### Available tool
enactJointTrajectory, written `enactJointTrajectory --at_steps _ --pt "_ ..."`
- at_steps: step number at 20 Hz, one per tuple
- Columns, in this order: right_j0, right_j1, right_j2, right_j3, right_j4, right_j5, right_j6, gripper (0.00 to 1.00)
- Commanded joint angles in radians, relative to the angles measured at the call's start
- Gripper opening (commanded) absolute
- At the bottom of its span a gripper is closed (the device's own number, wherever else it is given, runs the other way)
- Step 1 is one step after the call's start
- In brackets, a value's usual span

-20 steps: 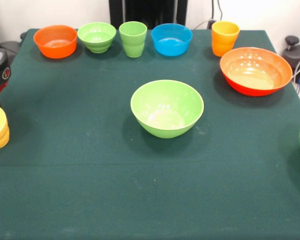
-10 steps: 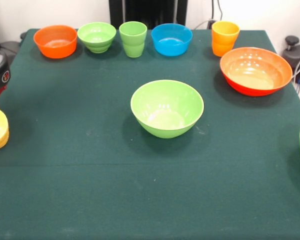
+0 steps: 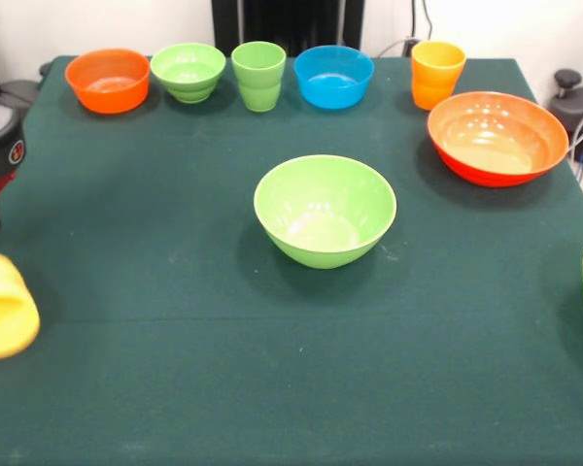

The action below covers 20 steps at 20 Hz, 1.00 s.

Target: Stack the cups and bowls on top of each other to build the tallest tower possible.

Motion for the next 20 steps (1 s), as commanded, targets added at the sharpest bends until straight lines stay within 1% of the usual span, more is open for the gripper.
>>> enactJointTrajectory --at_steps 1,4,8,11,14,18,20 --pt "0.090 -0.001 -0.012 -0.070 0.066 0.199 0.342 0.00" --pt "0.102 0.008 -0.028 -0.083 0.087 0.218 0.364 0.00" --pt "0.097 0.013 -0.030 -0.082 0.082 0.205 0.320 0.00" --pt "0.074 0.000 -0.015 -0.061 0.065 0.174 0.239 0.00" --pt "0.034 -0.001 -0.007 -0.070 0.034 0.149 0.147 0.00" --pt "-0.053 0.018 0.023 -0.123 -0.008 0.119 -0.008 0.00" --pt "-0.084 0.029 0.030 -0.157 -0.023 0.121 -0.056 0.00"
